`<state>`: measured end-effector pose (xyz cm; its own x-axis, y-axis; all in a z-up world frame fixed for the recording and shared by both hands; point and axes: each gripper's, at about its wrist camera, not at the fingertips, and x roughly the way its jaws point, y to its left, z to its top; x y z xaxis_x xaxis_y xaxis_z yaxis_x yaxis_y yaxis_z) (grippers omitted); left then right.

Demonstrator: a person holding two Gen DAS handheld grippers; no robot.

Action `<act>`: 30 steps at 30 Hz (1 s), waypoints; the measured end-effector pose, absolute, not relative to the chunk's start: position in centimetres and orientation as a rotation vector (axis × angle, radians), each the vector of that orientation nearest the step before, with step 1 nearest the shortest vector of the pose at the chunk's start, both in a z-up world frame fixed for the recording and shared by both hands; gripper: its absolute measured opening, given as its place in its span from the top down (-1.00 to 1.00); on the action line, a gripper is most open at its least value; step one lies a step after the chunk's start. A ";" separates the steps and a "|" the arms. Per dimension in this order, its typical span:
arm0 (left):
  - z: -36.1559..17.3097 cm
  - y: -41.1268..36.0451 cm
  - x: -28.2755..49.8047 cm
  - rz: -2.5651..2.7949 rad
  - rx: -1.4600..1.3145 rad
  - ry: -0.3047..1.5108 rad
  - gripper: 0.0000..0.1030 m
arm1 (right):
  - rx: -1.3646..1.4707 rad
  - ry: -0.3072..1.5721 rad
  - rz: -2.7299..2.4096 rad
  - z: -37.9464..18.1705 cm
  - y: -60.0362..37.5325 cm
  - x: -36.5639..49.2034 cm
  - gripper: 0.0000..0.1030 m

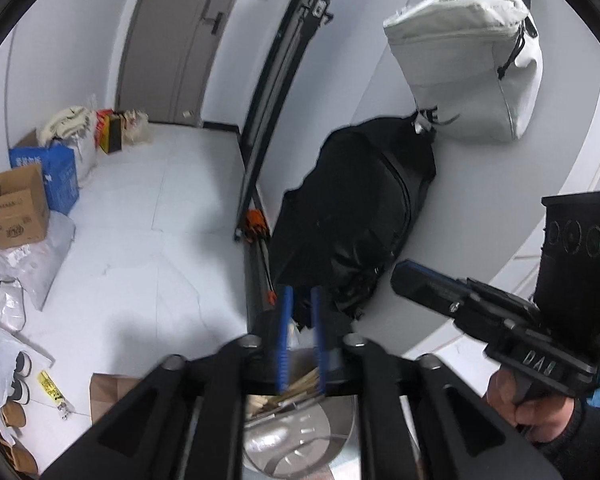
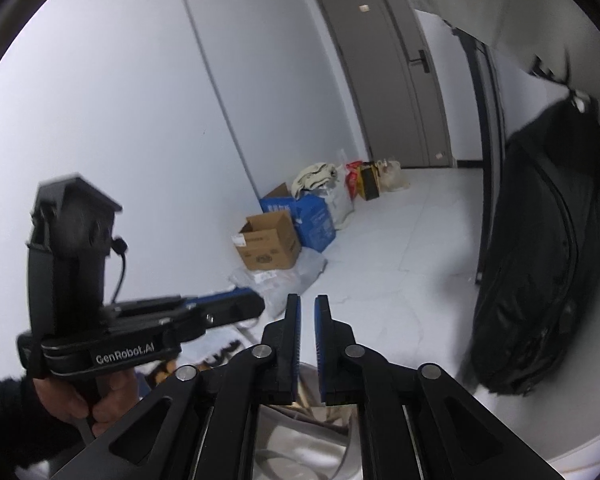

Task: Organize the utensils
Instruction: 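Open both grippers to drop the chopsticks into the holder, then lower both grippers toward the last chopsticks on the mat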

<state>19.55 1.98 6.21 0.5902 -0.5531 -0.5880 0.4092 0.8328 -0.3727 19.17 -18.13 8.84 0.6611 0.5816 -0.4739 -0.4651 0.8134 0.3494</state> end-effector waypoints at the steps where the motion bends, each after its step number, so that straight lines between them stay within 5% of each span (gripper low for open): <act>1: 6.2 1.9 19.5 -0.560 -0.201 0.759 0.52 | 0.228 0.606 0.597 8.8 -18.4 19.2 0.80; 2: 6.3 1.8 19.3 -0.550 -0.197 0.762 0.36 | 0.239 0.606 0.592 8.8 -18.5 19.0 0.78; 7: 6.6 2.1 18.2 -0.508 -0.182 0.750 0.31 | 0.292 0.594 0.553 9.2 -19.9 18.2 0.32; 13: 7.1 2.5 16.4 -0.434 -0.179 0.706 0.10 | 0.307 0.574 0.547 10.1 -20.8 16.4 0.02; 19: 7.9 2.8 14.5 -0.340 -0.170 0.667 0.08 | 0.306 0.546 0.539 10.8 -20.9 13.7 -0.12; 23: 8.5 3.5 12.9 -0.277 -0.190 0.639 -0.19 | 0.309 0.532 0.529 11.1 -21.1 12.0 -0.22; 30: 9.6 3.7 9.6 -0.240 -0.159 0.560 -0.37 | 0.315 0.520 0.525 11.1 -21.0 9.3 -0.35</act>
